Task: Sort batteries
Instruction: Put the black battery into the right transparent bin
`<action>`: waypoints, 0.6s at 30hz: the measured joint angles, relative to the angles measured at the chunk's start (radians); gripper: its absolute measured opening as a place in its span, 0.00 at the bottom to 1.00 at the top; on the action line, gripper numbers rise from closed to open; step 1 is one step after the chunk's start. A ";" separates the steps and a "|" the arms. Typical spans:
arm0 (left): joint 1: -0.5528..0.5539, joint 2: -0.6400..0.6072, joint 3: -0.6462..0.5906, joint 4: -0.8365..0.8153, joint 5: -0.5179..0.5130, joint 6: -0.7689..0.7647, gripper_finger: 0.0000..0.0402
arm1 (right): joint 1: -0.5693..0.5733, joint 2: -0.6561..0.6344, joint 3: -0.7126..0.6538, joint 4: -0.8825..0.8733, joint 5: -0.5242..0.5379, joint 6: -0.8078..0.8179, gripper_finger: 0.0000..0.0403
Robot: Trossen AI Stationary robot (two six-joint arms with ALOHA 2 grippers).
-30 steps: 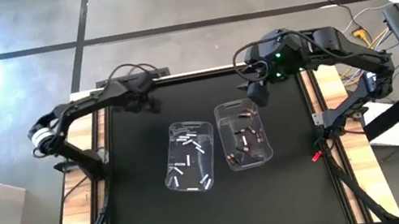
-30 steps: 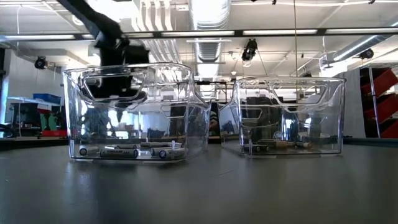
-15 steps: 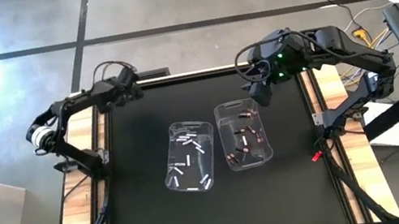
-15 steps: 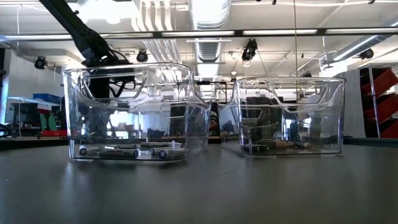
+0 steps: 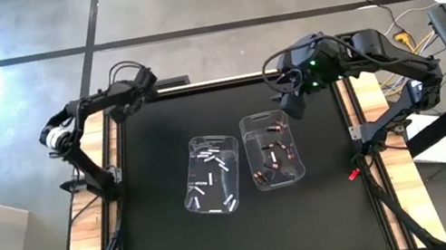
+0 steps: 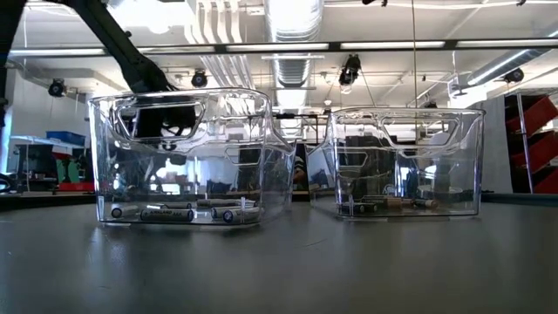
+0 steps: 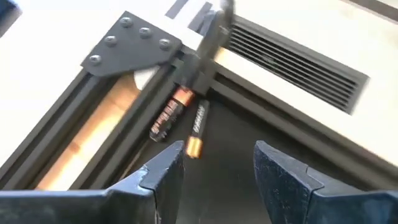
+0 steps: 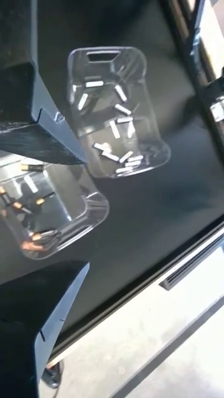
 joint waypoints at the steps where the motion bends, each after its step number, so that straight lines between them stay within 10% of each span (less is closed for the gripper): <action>1: 0.006 0.019 0.023 -0.023 -0.001 -0.027 0.43 | 0.000 0.000 0.000 -0.011 0.000 0.000 0.63; 13: 0.090 0.331 0.353 -0.478 0.080 -0.256 0.43 | 0.060 -0.028 0.000 -0.213 0.000 0.109 0.59; 18: 0.123 0.419 0.445 -0.475 0.140 -0.040 0.43 | 0.094 -0.062 0.000 -0.235 0.003 0.157 0.59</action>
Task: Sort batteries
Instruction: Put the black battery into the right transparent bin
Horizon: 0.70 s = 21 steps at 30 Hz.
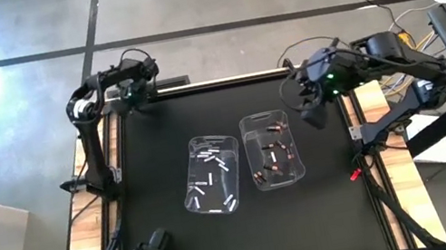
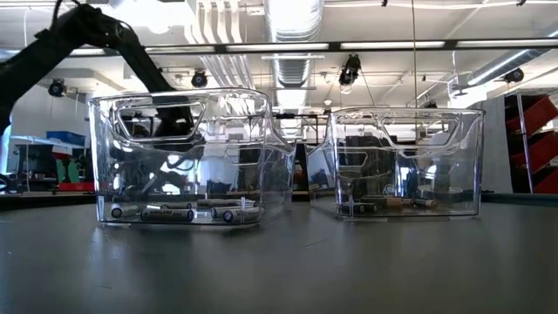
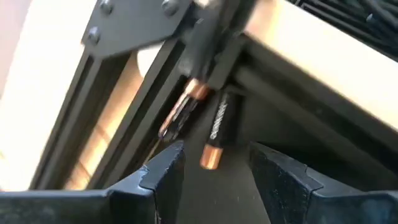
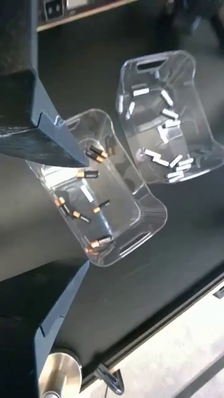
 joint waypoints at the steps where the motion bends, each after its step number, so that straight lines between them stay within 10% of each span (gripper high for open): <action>1: 0.002 0.014 0.021 -0.014 -0.004 0.023 0.43 | 0.003 -0.009 0.000 -0.001 0.000 0.008 0.60; 7: 0.034 0.050 0.080 -0.026 -0.002 0.158 0.42 | 0.009 -0.067 0.000 -0.009 0.005 0.068 0.62; 21: 0.170 0.044 0.071 0.008 0.357 0.504 0.38 | 0.009 -0.154 0.000 -0.017 0.080 0.070 0.58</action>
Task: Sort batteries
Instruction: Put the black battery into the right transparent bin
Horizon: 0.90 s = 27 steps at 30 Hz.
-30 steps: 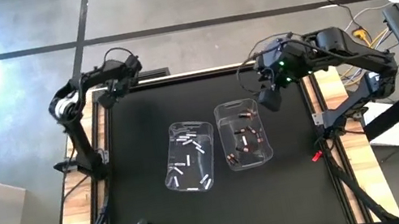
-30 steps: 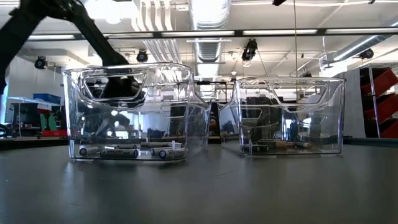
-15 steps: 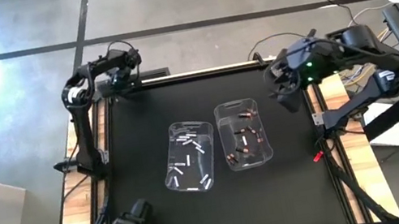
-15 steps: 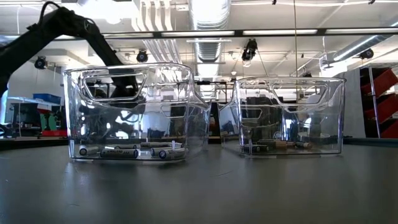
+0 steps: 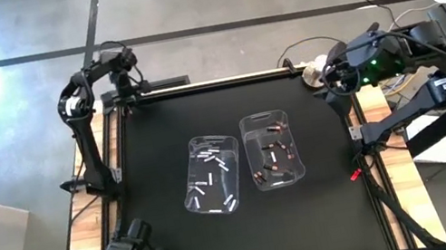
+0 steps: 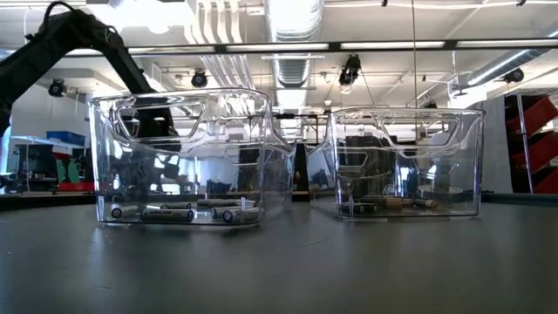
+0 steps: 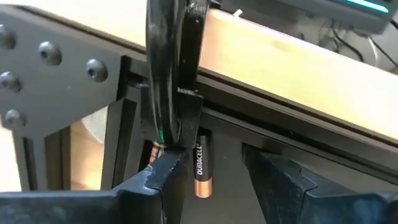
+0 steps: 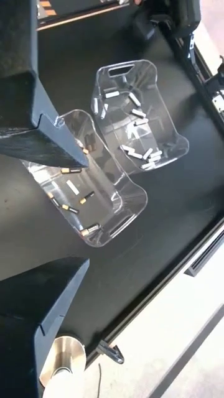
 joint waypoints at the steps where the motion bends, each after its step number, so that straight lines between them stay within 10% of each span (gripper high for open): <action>1: 0.002 -0.001 -0.001 0.001 0.016 0.023 0.38 | 0.000 -0.003 0.000 0.000 0.000 0.000 0.58; 13: -0.037 -0.001 -0.005 -0.007 0.091 0.087 0.36 | 0.000 -0.003 0.000 0.000 0.026 0.010 0.61; 27: -0.210 0.002 -0.009 -0.003 -0.038 0.261 0.03 | 0.000 -0.003 0.000 -0.002 0.025 0.010 0.58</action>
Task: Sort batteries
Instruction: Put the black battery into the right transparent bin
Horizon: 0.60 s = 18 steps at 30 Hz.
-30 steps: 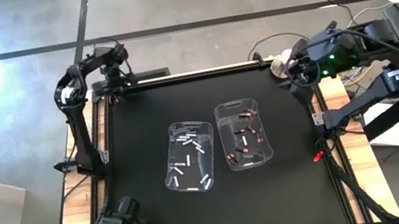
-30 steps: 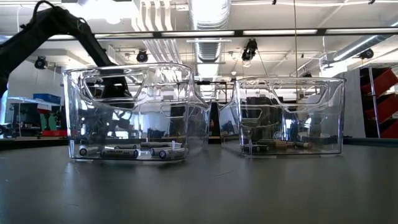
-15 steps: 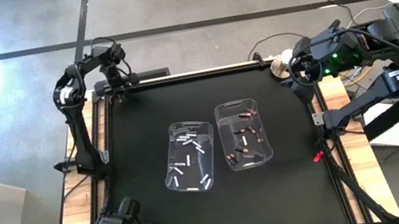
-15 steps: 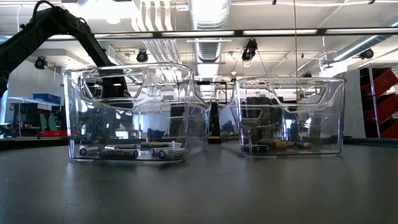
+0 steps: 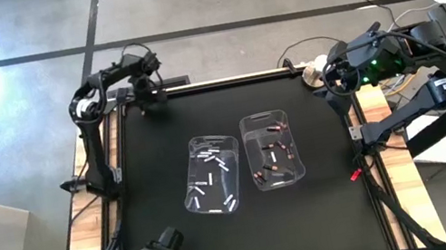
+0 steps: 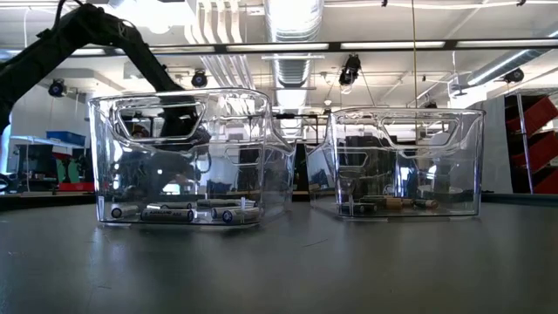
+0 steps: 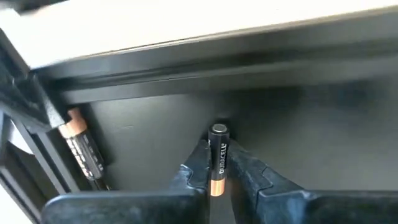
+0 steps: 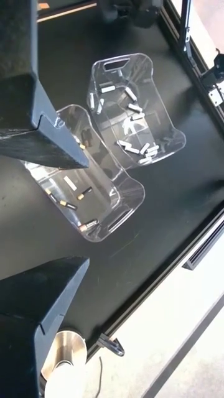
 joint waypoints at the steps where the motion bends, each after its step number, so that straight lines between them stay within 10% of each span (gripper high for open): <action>1: -0.016 0.000 0.000 0.002 -0.013 0.016 0.03 | 0.000 0.000 0.000 -0.001 0.000 -0.002 0.58; 18: -0.367 -0.191 0.012 0.228 0.136 0.217 0.02 | 0.000 -0.008 0.000 -0.005 0.002 -0.120 0.57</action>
